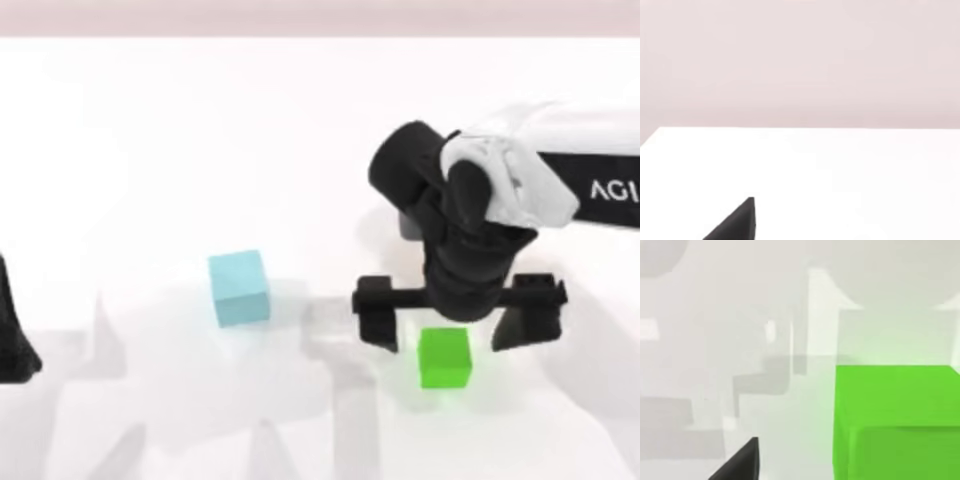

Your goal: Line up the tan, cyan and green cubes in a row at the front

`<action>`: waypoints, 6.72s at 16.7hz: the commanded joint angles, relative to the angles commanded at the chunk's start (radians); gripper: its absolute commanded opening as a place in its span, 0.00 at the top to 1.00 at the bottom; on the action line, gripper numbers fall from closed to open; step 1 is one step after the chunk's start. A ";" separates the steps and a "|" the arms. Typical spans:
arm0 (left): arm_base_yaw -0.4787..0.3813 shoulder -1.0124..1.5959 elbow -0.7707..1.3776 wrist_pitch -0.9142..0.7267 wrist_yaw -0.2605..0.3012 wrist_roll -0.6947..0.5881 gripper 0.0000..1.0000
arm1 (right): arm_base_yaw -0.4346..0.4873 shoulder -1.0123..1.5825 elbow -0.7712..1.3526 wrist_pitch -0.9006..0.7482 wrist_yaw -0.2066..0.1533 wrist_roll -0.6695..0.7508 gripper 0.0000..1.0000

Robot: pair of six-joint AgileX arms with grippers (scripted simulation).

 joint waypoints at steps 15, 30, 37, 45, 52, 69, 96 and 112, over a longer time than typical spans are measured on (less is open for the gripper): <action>-0.036 0.103 0.103 -0.071 0.003 -0.046 0.00 | 0.014 -0.177 0.040 -0.147 -0.003 -0.044 0.00; -0.370 1.547 1.197 -0.877 0.005 -0.519 0.00 | -0.323 -1.504 -1.010 0.568 -0.035 -0.486 0.00; -0.484 1.983 1.580 -1.129 0.004 -0.676 0.00 | -0.607 -1.881 -1.272 0.848 -0.020 -0.646 0.00; -0.496 2.047 1.638 -1.160 0.002 -0.698 0.00 | -0.660 -1.947 -1.299 0.896 -0.018 -0.668 0.00; -0.498 2.117 1.510 -0.958 0.002 -0.695 0.00 | -0.660 -1.947 -1.299 0.896 -0.018 -0.668 0.00; -0.499 2.161 1.438 -0.848 0.003 -0.696 0.68 | -0.660 -1.947 -1.299 0.896 -0.018 -0.668 0.00; -0.486 2.052 1.600 -1.110 -0.009 -0.688 1.00 | -0.660 -1.947 -1.299 0.896 -0.018 -0.668 0.00; -0.837 2.156 1.847 -1.246 -0.010 -0.834 1.00 | -0.660 -1.947 -1.299 0.896 -0.018 -0.668 0.00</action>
